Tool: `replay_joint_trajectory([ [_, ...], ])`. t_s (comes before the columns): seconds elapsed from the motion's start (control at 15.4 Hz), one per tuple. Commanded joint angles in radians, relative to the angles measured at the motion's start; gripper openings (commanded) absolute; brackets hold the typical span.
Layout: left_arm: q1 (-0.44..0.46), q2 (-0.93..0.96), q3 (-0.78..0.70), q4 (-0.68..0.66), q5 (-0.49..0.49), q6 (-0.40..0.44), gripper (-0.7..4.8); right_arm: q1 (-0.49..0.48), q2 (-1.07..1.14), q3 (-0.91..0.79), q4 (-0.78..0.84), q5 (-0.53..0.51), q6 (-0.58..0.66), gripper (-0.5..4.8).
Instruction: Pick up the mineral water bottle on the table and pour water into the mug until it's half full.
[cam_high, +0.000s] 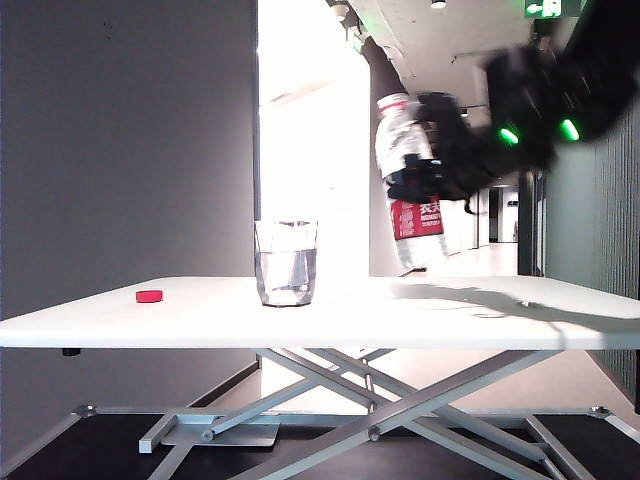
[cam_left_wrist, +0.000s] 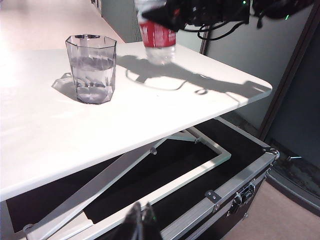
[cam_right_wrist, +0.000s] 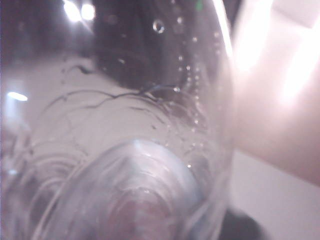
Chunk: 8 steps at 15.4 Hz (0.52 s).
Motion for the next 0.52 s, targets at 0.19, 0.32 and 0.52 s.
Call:
replay_joint_trajectory([
  [0.19,-0.001,0.0,0.002,-0.006,0.043,0.004,-0.05,-0.069,0.157,0.008,0.344,-0.285,0.165,1.79],
  [0.32,-0.001,0.0,0.002,-0.007,0.052,0.004,-0.05,-0.07,0.175,0.009,0.36,-0.328,0.16,1.8],
  [0.52,-0.002,0.0,0.002,-0.007,0.053,0.011,-0.05,-0.071,0.178,0.009,0.354,-0.382,0.121,2.0],
])
